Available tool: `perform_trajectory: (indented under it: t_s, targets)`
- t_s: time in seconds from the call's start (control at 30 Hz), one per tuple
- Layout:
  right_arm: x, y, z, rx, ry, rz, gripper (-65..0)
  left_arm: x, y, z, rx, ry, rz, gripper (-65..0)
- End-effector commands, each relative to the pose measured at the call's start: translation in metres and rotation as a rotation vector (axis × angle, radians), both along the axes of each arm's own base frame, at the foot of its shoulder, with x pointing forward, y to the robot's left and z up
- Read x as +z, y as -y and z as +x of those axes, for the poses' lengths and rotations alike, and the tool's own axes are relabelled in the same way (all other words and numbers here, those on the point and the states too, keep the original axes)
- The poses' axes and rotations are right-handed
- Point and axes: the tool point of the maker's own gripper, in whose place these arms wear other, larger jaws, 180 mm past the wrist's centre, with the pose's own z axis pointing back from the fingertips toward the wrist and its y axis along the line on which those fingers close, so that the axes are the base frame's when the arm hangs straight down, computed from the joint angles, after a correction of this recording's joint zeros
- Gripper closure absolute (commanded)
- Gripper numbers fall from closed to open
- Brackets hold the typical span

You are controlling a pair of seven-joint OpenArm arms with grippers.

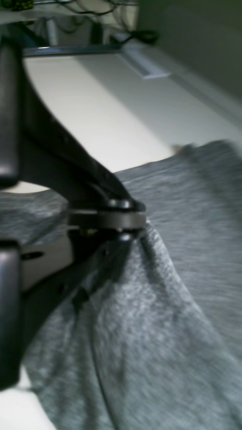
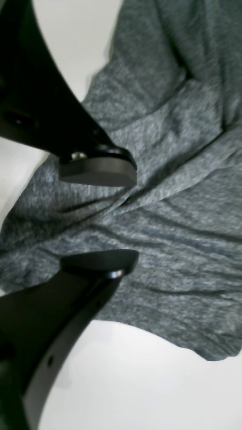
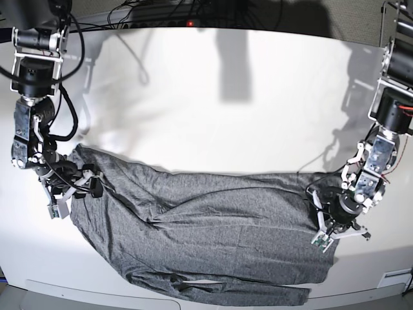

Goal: Fold the T-shirt properly
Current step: 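Grasp the shirt's side edges with both grippers, then lift the shirt with both grippers and pull it toward the robot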

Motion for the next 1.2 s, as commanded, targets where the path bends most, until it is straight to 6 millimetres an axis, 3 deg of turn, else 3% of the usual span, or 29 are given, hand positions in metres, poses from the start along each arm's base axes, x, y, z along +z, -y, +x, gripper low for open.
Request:
perform_trajectory:
  t_s: [0.0,0.13,0.33,0.57,0.7,1.17]
  targets:
    - [0.024,0.004,0.014,-0.004,0.072,0.007,-30.5,0.032,0.000,0.018,-0.007,0.091,-0.016,0.0]
    - [0.023,0.002,0.015,-0.003,0.072,0.011,-30.5,0.040,0.015,0.024,-0.027,0.109,-0.037,0.0]
    - [0.023,0.002,0.014,-0.002,0.068,0.010,-30.5,0.035,0.031,0.026,-0.060,0.127,-0.056,0.0]
    - [0.022,0.002,0.014,-0.002,0.065,0.010,-30.5,0.009,-0.006,0.031,-0.001,0.074,-0.010,0.0]
    - [0.022,-0.002,0.015,0.000,0.069,0.018,-30.5,0.007,-0.023,0.037,0.030,0.071,-0.010,0.0]
    - [0.017,-0.020,0.016,0.012,0.070,0.055,-30.5,0.019,-0.024,0.045,0.014,0.123,-0.032,0.0]
